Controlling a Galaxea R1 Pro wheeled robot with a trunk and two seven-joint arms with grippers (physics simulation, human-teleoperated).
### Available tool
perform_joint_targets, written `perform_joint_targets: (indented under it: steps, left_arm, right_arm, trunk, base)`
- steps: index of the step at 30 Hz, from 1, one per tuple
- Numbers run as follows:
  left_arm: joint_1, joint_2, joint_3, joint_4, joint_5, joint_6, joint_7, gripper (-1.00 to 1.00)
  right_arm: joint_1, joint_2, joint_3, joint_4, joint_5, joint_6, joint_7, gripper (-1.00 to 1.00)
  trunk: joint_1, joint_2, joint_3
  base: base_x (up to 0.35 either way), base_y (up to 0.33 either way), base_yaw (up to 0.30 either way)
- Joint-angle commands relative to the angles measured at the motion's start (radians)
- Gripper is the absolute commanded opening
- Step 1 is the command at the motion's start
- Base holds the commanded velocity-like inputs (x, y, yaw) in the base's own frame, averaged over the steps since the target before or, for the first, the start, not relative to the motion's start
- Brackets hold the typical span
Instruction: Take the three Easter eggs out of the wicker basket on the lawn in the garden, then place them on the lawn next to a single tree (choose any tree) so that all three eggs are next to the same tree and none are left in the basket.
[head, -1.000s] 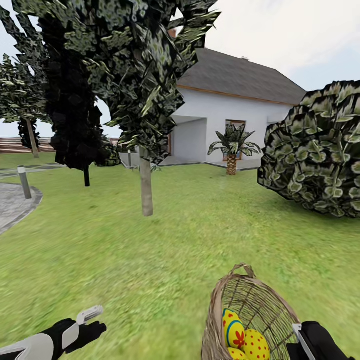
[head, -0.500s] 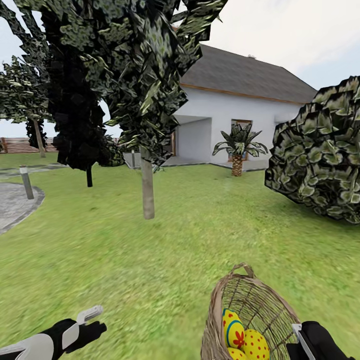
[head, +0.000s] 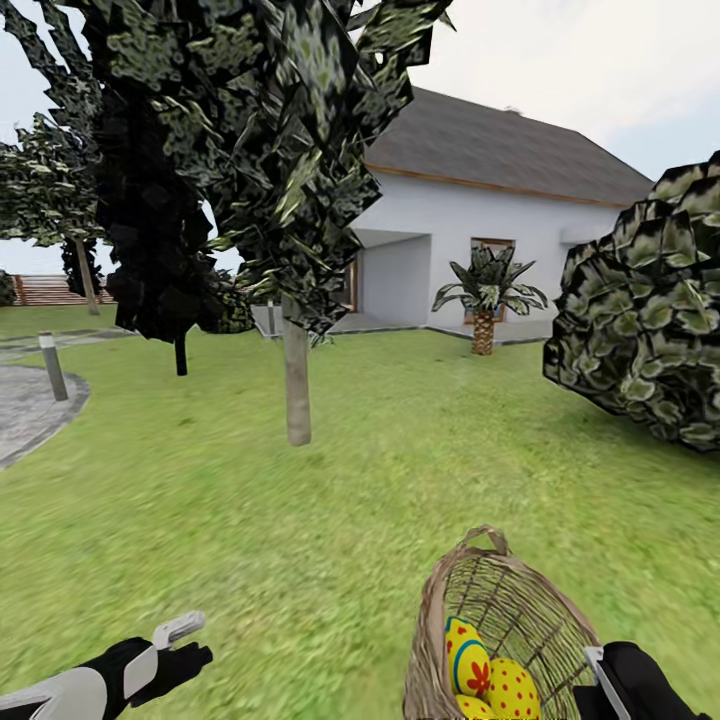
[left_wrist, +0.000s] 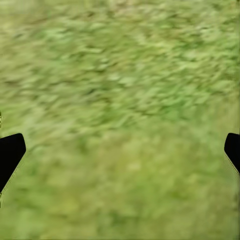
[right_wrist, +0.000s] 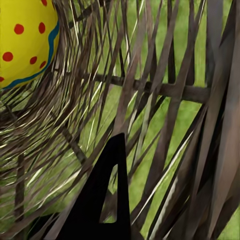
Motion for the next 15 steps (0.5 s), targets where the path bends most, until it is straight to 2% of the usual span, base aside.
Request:
perform_joint_targets:
  steps: [1,4,15]
  left_arm:
    - [-0.001,0.000,0.008,0.002,0.002,0.002,-0.002,1.00]
    - [-0.001,0.000,0.008,0.002,0.002,0.001,-0.002,1.00]
    - [-0.001,0.003,0.008,0.002,0.002,0.002,-0.002,1.00]
  right_arm:
    - [0.000,0.001,-0.002,-0.002,-0.002,0.005,0.006,-1.00]
    - [0.000,0.000,-0.002,-0.002,-0.003,0.005,0.006,-1.00]
    - [0.000,0.001,-0.002,0.001,-0.003,0.005,0.006,-1.00]
  trunk:
    - [0.000,-0.001,-0.001]
    - [0.000,-0.001,-0.001]
    - [0.000,-0.001,-0.001]
  base:
    - [0.326,0.000,0.245]
    - [0.326,0.000,0.123]
    - [0.326,0.000,0.002]
